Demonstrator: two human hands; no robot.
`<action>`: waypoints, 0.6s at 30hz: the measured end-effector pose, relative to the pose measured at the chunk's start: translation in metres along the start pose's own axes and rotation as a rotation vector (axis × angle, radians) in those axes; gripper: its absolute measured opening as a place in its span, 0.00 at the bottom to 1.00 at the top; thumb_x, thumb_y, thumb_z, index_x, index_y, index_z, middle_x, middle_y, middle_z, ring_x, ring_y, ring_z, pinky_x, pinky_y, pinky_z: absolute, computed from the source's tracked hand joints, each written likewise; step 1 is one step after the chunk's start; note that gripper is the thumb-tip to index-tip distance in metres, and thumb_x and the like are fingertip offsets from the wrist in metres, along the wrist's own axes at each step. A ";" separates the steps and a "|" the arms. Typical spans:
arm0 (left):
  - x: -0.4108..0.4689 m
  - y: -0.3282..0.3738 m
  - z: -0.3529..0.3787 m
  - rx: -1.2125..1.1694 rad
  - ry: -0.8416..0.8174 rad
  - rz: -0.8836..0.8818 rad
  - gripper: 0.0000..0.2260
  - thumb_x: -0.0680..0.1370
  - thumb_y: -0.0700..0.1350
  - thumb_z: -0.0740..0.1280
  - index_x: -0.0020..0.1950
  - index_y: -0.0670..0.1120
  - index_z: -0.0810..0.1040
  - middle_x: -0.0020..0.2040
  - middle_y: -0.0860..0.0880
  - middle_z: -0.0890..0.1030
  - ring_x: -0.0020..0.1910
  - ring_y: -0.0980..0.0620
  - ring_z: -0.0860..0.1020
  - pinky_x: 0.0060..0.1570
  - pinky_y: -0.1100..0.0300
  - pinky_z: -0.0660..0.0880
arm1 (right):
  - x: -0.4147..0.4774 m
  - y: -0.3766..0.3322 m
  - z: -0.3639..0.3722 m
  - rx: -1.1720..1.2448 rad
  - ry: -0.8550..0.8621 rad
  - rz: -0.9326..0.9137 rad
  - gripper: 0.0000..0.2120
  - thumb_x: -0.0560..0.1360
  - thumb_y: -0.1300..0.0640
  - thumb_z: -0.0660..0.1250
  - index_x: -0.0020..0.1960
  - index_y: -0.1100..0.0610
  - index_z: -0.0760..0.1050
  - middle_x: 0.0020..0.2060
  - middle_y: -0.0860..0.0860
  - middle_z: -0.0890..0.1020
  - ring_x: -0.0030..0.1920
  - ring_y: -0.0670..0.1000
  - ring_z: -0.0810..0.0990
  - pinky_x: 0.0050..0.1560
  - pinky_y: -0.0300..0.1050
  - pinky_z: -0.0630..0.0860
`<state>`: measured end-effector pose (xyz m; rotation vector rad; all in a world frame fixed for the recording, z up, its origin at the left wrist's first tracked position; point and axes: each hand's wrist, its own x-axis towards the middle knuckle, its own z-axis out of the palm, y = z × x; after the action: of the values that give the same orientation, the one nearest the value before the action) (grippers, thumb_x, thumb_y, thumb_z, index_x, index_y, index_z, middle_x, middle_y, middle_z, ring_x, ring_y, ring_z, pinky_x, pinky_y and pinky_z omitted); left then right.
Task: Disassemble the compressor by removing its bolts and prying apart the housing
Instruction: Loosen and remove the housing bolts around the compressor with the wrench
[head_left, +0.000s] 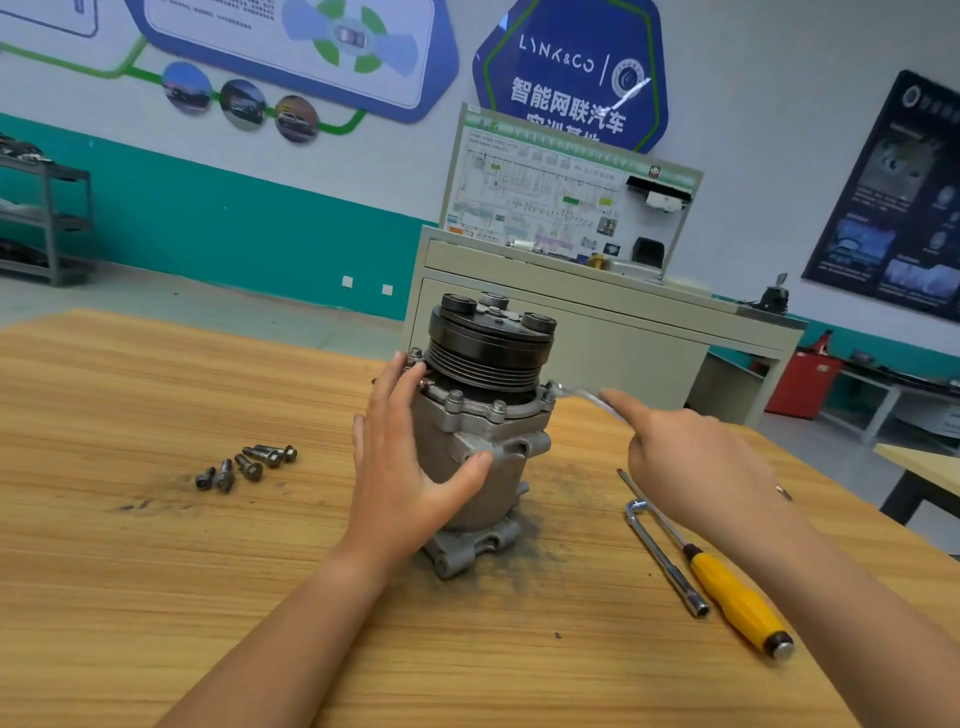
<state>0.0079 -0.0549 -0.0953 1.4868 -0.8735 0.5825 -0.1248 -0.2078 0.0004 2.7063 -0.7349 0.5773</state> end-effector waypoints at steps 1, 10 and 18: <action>0.000 -0.001 0.000 -0.029 0.004 -0.024 0.33 0.67 0.62 0.64 0.68 0.61 0.54 0.72 0.65 0.51 0.74 0.58 0.55 0.70 0.39 0.57 | 0.000 -0.002 -0.002 -0.035 -0.023 -0.009 0.29 0.76 0.63 0.51 0.71 0.38 0.52 0.29 0.47 0.68 0.29 0.48 0.70 0.26 0.41 0.69; 0.008 -0.016 0.006 -0.201 0.099 -0.380 0.32 0.76 0.58 0.58 0.76 0.49 0.52 0.74 0.53 0.57 0.71 0.60 0.55 0.67 0.62 0.54 | 0.004 -0.027 -0.032 -0.432 -0.125 -0.145 0.16 0.75 0.67 0.57 0.62 0.58 0.64 0.28 0.50 0.64 0.25 0.49 0.61 0.23 0.41 0.59; 0.003 -0.012 0.008 -0.195 -0.008 -0.367 0.41 0.67 0.61 0.64 0.76 0.54 0.50 0.74 0.58 0.53 0.73 0.62 0.52 0.70 0.61 0.54 | 0.008 -0.035 -0.033 -0.492 -0.188 -0.205 0.22 0.77 0.66 0.57 0.70 0.64 0.58 0.46 0.54 0.78 0.45 0.54 0.79 0.34 0.42 0.68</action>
<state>0.0179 -0.0635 -0.1010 1.4255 -0.6223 0.2137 -0.1099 -0.1698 0.0274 2.3479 -0.5446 0.0755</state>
